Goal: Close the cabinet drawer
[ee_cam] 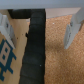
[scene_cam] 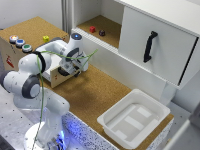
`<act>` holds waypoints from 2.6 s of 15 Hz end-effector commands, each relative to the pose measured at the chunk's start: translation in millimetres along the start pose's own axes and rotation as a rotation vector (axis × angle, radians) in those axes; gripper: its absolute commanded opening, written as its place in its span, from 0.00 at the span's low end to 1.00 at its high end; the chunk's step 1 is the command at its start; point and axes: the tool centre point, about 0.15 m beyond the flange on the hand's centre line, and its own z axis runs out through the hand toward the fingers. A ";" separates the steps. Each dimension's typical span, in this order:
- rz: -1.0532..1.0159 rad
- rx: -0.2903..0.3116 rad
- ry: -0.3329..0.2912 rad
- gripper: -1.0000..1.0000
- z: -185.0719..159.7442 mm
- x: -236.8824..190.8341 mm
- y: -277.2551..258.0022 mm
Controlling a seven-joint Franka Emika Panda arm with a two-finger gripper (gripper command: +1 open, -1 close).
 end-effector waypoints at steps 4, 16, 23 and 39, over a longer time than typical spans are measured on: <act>-0.014 0.062 -0.097 0.00 24.3 21.2 -0.4; -0.091 0.047 -0.133 0.00 32.7 24.1 -33.9; -0.141 0.110 -0.146 0.00 61.1 31.0 -96.6; -0.287 0.163 -0.086 1.00 62.7 39.9 -233.6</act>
